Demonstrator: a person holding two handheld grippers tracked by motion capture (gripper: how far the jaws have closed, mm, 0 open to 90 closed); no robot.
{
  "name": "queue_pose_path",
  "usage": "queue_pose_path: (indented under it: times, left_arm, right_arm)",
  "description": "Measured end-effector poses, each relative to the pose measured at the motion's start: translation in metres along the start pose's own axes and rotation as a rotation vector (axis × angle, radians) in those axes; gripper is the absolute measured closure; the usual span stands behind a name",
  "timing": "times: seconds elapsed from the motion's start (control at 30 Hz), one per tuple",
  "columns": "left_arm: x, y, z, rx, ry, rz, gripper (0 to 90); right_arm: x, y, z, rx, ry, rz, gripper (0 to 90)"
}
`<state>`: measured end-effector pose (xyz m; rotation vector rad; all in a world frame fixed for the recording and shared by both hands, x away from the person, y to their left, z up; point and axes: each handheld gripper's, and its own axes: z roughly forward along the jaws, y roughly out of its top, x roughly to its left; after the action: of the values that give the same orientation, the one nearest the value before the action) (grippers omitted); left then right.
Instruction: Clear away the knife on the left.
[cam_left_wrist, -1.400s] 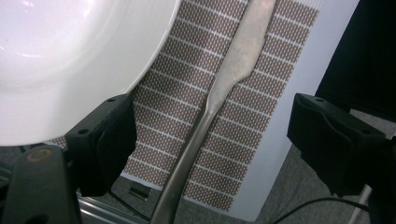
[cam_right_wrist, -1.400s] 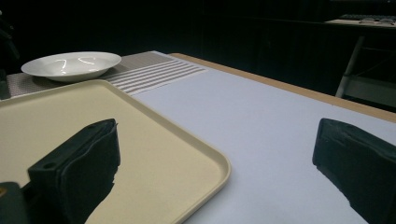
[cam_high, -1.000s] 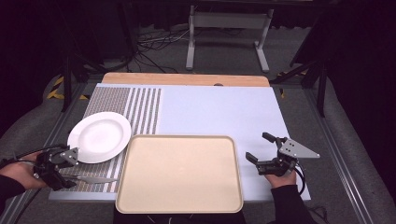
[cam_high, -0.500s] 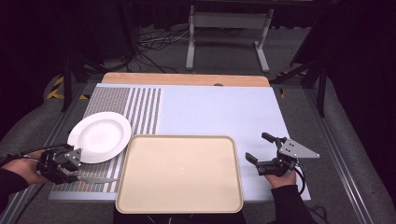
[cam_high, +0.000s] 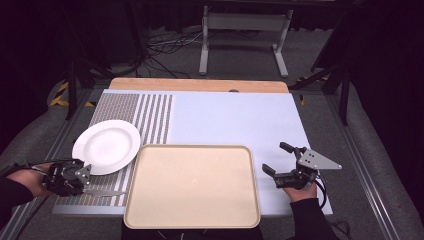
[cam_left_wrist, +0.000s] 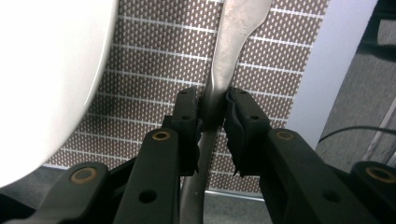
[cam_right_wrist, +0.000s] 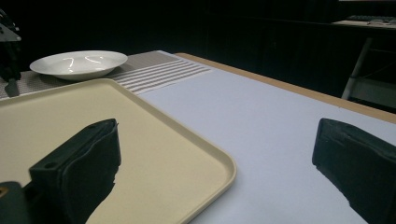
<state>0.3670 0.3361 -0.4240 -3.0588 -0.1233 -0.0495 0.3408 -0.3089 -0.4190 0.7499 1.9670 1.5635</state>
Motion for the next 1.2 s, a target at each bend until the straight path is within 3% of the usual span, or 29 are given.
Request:
queue_pose_path:
  times: [0.13, 0.17, 0.23, 0.47, 0.53, 0.6, 0.67, 0.73, 0.83, 0.93, 1.0, 1.03, 1.07, 1.1, 1.2]
  left_arm:
    - [-0.004, 0.006, 0.001, 0.033, 0.011, 0.035, 79.5]
    - [-0.003, 0.008, -0.001, 0.064, 0.016, 0.058, 79.8]
    - [-0.004, 0.009, 0.000, 0.056, 0.004, 0.044, 79.9]
    - [-0.004, 0.007, 0.001, 0.039, 0.008, 0.057, 80.2]
    - [-0.003, 0.008, -0.001, 0.062, 0.009, 0.064, 80.2]
    - [-0.003, 0.007, 0.001, 0.038, 0.003, 0.060, 80.3]
    - [-0.006, 0.010, -0.001, 0.067, 0.027, 0.084, 80.3]
    - [-0.009, 0.011, 0.000, 0.062, 0.034, 0.077, 80.4]
    - [-0.009, 0.015, -0.007, 0.048, 0.045, 0.092, 80.4]
    - [-0.007, 0.015, -0.012, 0.050, 0.030, 0.075, 80.4]
    - [-0.007, 0.016, -0.018, 0.093, 0.071, 0.088, 80.4]
    - [-0.008, 0.014, -0.019, 0.075, 0.060, 0.062, 80.4]
    - [-0.007, 0.013, -0.023, 0.082, 0.055, 0.063, 80.4]
    - [-0.006, 0.012, -0.029, 0.081, 0.083, 0.062, 80.4]
    - [-0.004, 0.008, -0.043, 0.033, 0.081, 0.049, 80.4]
  right_arm:
    - [0.000, 0.000, 0.000, -0.001, 0.002, -0.001, 1.8]
    - [0.000, 0.000, 0.000, 0.000, 0.003, 0.000, 1.8]
    - [0.001, 0.000, 0.001, 0.003, 0.004, 0.001, 1.8]
    - [0.001, 0.000, -0.001, 0.000, 0.003, 0.000, 1.8]
    - [0.001, 0.000, -0.001, -0.002, 0.005, -0.001, 1.8]
    - [0.001, 0.000, -0.001, -0.002, 0.003, -0.001, 1.8]
    - [0.000, 0.000, -0.001, 0.000, 0.003, 0.000, 1.8]
    - [0.000, 0.000, -0.001, 0.000, 0.002, 0.001, 1.8]
    - [0.001, -0.001, 0.002, 0.010, 0.006, 0.007, 1.8]
    - [0.001, -0.001, 0.002, 0.008, 0.006, 0.001, 1.8]
    - [0.001, -0.001, 0.001, 0.006, 0.005, 0.003, 1.8]
    - [0.001, -0.001, 0.001, 0.005, 0.005, 0.003, 1.8]
    - [0.001, -0.001, 0.001, 0.005, 0.005, 0.004, 1.8]
    - [0.001, -0.001, 0.001, 0.007, 0.005, 0.002, 1.8]
    - [0.001, -0.001, 0.000, 0.005, 0.006, 0.002, 1.8]
